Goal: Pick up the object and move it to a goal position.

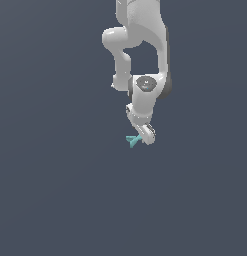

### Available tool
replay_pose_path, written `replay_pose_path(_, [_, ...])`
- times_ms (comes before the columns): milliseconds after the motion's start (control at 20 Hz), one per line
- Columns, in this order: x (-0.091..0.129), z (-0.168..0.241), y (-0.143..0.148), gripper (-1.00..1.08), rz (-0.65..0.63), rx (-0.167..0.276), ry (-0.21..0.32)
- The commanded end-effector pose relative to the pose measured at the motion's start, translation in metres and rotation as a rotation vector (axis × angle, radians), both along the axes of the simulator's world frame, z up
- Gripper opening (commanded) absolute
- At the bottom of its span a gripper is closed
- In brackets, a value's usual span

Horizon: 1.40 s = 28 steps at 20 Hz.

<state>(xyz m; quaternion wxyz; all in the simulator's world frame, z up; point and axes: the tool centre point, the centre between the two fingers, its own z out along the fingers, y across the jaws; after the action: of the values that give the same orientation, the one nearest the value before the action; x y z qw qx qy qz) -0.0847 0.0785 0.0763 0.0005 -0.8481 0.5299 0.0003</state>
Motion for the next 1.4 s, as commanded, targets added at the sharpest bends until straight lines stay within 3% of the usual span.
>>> replay_pose_path(0, [-0.002, -0.002, 0.001, 1.00, -0.026, -0.001, 0.000])
replay_pose_path(500, [-0.005, -0.006, 0.003, 1.00, -0.044, -0.001, 0.000])
replay_pose_path(1300, [-0.005, -0.054, 0.003, 1.00, -0.048, -0.001, 0.000])
replay_pose_path(1350, [-0.005, -0.054, 0.003, -1.00, -0.048, -0.001, 0.000])
